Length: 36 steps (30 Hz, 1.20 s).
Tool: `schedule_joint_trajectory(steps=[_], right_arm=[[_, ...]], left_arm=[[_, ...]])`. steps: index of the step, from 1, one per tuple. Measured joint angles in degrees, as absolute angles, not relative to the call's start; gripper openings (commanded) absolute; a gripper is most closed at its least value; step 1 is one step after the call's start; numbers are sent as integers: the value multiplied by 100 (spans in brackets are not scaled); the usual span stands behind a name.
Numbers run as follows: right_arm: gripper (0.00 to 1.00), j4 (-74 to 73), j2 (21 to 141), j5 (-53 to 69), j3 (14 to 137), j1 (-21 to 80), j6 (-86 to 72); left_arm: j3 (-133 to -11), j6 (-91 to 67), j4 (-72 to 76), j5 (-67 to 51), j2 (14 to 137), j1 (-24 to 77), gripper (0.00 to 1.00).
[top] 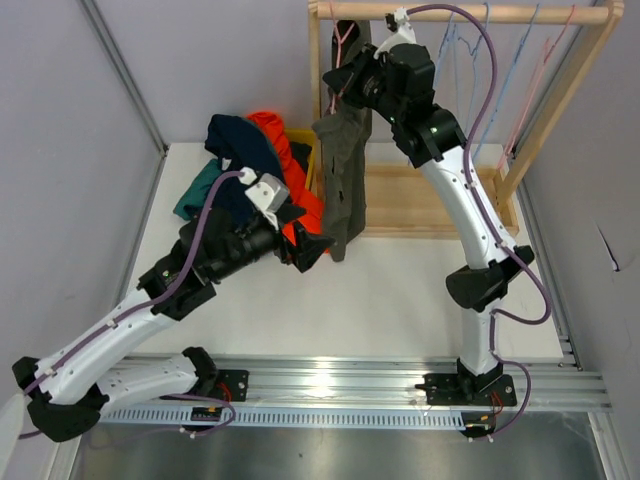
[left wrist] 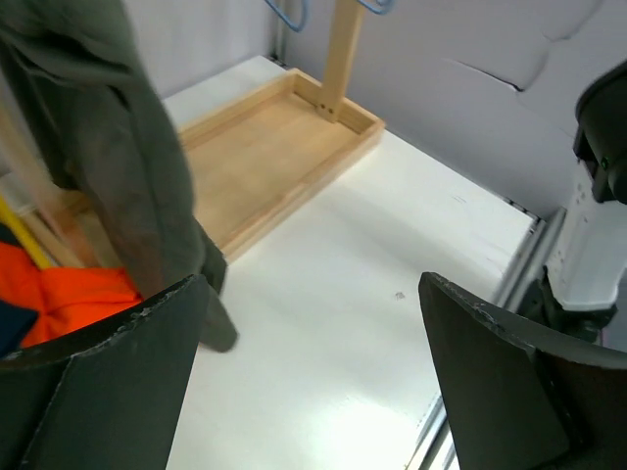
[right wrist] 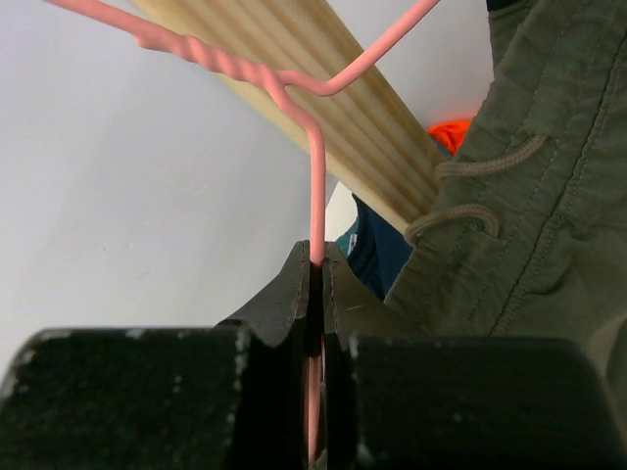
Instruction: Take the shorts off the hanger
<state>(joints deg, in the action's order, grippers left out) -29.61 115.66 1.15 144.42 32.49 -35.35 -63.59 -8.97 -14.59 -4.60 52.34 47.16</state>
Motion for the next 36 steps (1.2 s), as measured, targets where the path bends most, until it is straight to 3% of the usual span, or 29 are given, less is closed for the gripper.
schedule_joint_trajectory(steps=[7, 18, 21, 22, 24, 30, 36], right_arm=[[0, -2952, 11056, 78, 14324, 3249, -3420], [0, -2792, 9011, -419, 12066, 4187, -3376], [0, -2792, 8628, -604, 11889, 4567, -3378], [0, -2823, 8541, -701, 11883, 4646, -3374], [0, -2956, 8447, -770, 11828, 4733, -3380], [0, -3275, 8499, -819, 11913, 4899, -3065], [0, -4445, 8956, -143, 12860, 5227, -3004]], left_arm=[[-6543, -878, -1466, 248, 5627, 5546, 95], [-7032, -572, -904, 1463, 6379, 5968, 95], [-7203, -537, -716, 1640, 6761, 5968, 66], [-7214, -550, -676, 1669, 6873, 5988, 38], [-7214, -471, -510, 1459, 7070, 6082, 0], [-6820, -683, -217, 1817, 7011, 6440, 0], [-6252, -1380, -185, 3291, 6396, 7636, 0]])
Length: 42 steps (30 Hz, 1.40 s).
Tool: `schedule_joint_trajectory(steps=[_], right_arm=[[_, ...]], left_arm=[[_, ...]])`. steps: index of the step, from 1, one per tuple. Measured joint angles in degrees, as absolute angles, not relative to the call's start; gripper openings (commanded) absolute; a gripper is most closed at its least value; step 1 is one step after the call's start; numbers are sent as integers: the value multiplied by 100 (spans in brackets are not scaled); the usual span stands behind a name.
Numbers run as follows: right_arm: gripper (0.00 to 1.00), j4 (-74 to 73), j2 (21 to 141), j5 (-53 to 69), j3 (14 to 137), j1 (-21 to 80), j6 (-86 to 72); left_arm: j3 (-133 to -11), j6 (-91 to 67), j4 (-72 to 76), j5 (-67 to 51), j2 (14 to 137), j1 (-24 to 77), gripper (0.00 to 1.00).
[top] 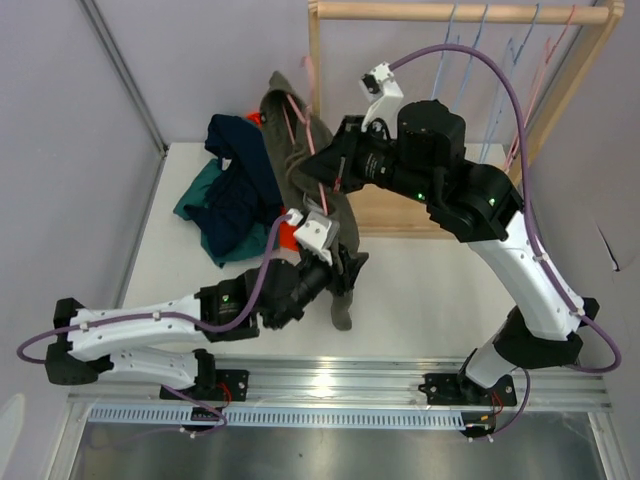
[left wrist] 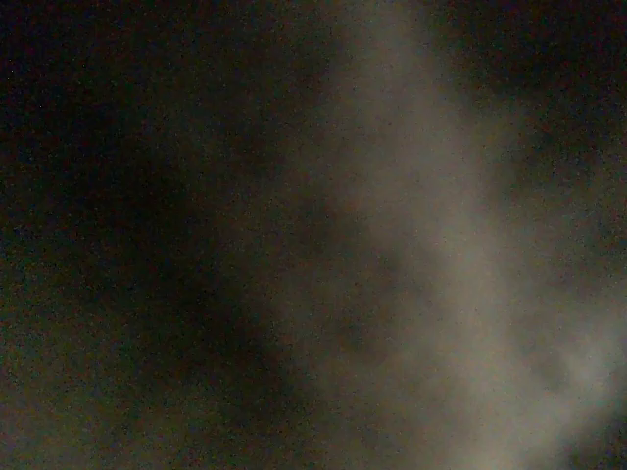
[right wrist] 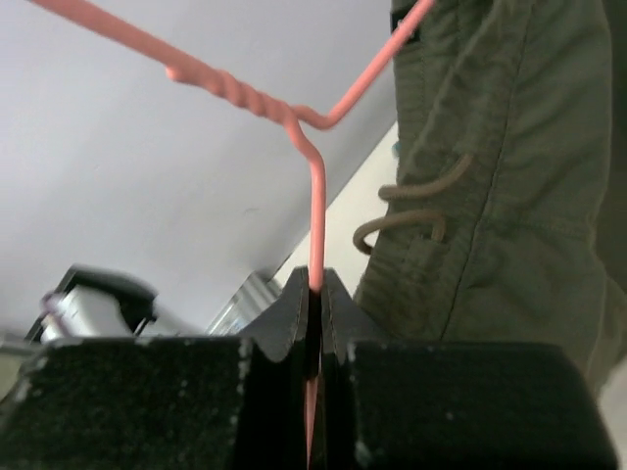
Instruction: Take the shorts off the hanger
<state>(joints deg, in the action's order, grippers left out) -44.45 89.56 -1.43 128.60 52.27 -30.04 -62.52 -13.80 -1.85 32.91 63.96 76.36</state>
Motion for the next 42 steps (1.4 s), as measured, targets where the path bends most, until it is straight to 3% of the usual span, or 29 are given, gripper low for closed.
schedule_joint_trajectory(steps=[7, 15, 18, 19, 20, 30, 42], right_arm=[[0, -5286, 9312, 982, 13506, 5330, -3297], [0, -5581, 9297, 1341, 13537, 5325, -3406], [0, -5092, 9264, 696, 13548, 4967, -3295], [0, -4908, 9253, 401, 13550, 4707, -3214], [0, -4814, 9238, 132, 13550, 4471, -3155], [0, -3997, 8833, -906, 13388, 4108, -2794], [0, -3566, 8385, -1219, 13161, 4182, -2821]], left_arm=[[-6149, -2327, -950, 4779, 5983, 9039, 1], [-6302, -2762, -1662, 5413, 6040, 9568, 52], [-6313, -2598, -1879, 5570, 6084, 9850, 68], [-6313, -2482, -1920, 5623, 6101, 10014, 77], [-6324, -2362, -1922, 5675, 6119, 10125, 98], [-6571, -1146, -1323, 5859, 6267, 10195, 99], [-6858, 548, 469, 5629, 7273, 9153, 99]])
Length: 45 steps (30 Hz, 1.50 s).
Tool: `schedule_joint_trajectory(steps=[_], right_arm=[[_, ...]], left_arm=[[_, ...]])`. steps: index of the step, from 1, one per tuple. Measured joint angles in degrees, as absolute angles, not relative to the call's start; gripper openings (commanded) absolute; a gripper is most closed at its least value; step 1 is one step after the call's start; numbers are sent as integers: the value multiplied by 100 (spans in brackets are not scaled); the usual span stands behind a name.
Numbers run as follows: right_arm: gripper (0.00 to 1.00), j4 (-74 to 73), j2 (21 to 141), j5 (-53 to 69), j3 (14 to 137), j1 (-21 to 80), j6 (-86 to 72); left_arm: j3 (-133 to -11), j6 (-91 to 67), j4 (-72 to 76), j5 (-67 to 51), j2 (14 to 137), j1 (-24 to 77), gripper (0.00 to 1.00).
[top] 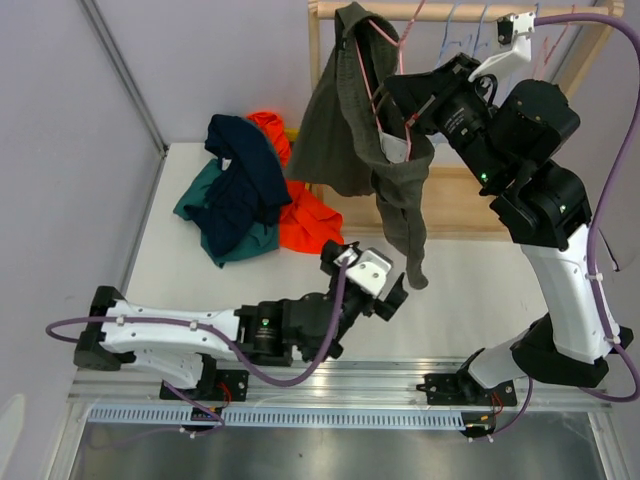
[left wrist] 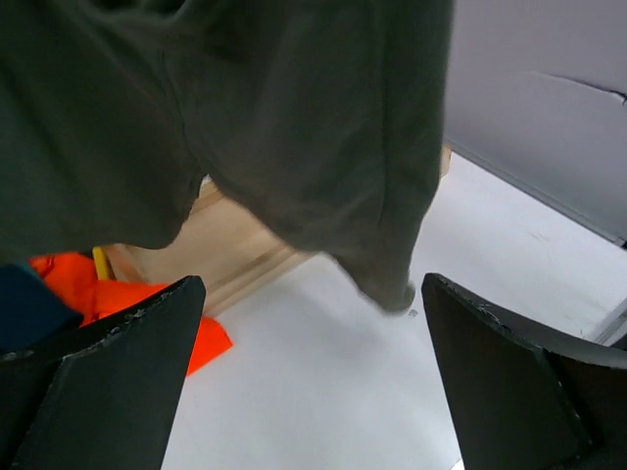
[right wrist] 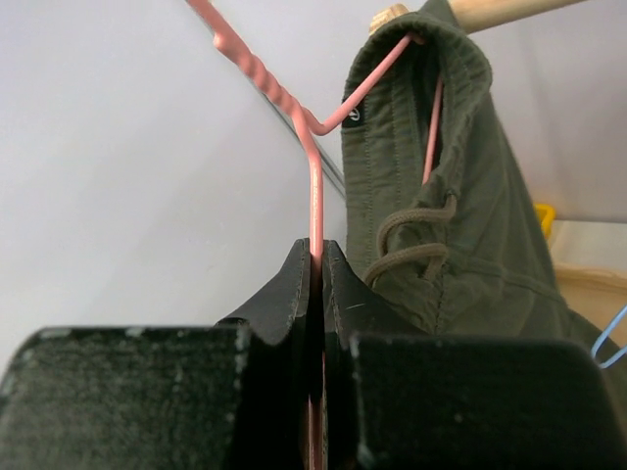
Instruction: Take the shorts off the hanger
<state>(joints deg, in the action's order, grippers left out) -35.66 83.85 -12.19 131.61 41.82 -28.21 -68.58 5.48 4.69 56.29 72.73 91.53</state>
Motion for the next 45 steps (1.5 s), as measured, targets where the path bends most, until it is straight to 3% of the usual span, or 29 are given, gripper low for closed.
schedule_joint_trajectory(steps=[6, 8, 9, 10, 11, 14, 24, 27, 31, 37, 41, 45], right_arm=[[0, -3546, 8364, -1293, 12914, 4259, -2842], [0, -3553, 8366, -1308, 12884, 4263, -2842], [0, -3553, 8366, -1310, 12879, 4265, -2842], [0, -3551, 8366, -1313, 12877, 4265, -2840], [0, -3546, 8366, -1313, 12877, 4265, -2840], [0, -3548, 8366, -1317, 12877, 4265, -2836], [0, -3885, 8383, -1321, 12923, 4202, -2685], [0, -4066, 8606, -1295, 13371, 4086, -2687], [0, -4403, 8991, -1087, 14322, 3747, -2823], [0, -5013, 8956, -499, 14261, 3393, -3131], [0, -5011, 8818, -362, 13780, 3385, -3323], [0, -4709, 8224, -556, 12875, 3789, -3479]], left_arm=[[-7540, 854, 867, 5207, 7835, 8982, 99], [-7658, 858, 987, 5094, 7891, 8982, 75], [-7686, 860, 1050, 5076, 7918, 8982, 57], [-7714, 886, 1142, 5076, 7957, 8982, 31], [-7728, 899, 1210, 5081, 7996, 8980, 19], [-7688, 974, 1387, 5129, 8112, 8947, 1], [-6746, 722, 2016, 5105, 7968, 8897, 0], [-6187, 506, 2132, 5339, 7605, 9284, 0], [-5535, -143, 1717, 5996, 7271, 10110, 0], [-5295, -1653, 388, 6963, 7229, 10777, 0], [-5280, -1999, -204, 7133, 7142, 10656, 0], [-5177, -1424, -23, 6657, 6748, 9688, 0]])
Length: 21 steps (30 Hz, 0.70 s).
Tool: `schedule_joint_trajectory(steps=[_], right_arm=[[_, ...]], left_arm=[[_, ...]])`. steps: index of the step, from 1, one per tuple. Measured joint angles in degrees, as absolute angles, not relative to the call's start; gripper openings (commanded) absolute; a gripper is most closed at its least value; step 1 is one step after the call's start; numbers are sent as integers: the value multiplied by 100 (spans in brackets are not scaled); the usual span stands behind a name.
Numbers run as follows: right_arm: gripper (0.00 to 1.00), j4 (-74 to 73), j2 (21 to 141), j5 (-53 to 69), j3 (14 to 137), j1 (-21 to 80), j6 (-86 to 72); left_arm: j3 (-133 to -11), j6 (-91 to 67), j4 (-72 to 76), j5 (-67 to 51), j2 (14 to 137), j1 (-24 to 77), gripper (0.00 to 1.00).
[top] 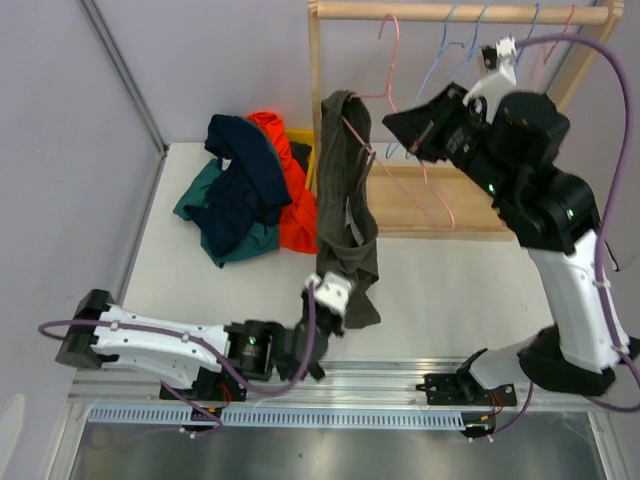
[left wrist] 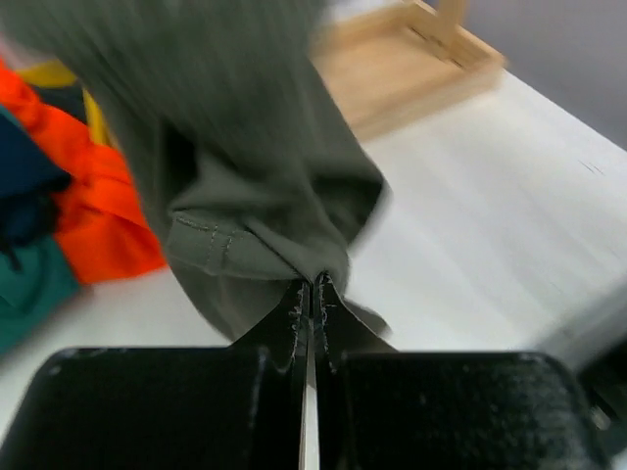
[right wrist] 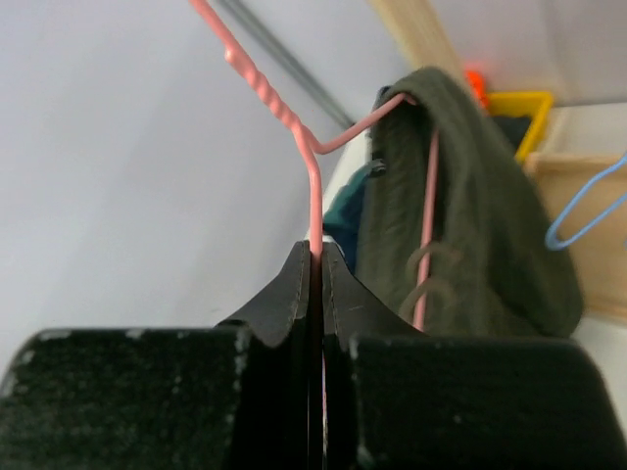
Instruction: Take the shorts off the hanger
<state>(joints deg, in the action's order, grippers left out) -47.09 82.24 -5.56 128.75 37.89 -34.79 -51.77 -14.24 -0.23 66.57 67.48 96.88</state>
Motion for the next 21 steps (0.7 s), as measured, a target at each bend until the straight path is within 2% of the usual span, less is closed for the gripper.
schedule_joint_trajectory(steps=[5, 10, 15, 21], right_arm=[[0, -4519, 6543, -576, 11227, 4198, -3942], [0, -4558, 5645, -642, 11220, 4200, -4248], [0, -4512, 5865, -819, 11688, 4200, -4182], [0, -4523, 7295, -993, 12645, 4112, -3763]], left_arm=[[-5616, -301, 342, 5798, 6326, 7942, 0], [-6670, 333, 239, 5041, 6514, 6613, 0], [-6783, 622, -36, 4967, 6182, 6309, 0], [-7030, 915, -709, 4895, 5332, 5865, 0]])
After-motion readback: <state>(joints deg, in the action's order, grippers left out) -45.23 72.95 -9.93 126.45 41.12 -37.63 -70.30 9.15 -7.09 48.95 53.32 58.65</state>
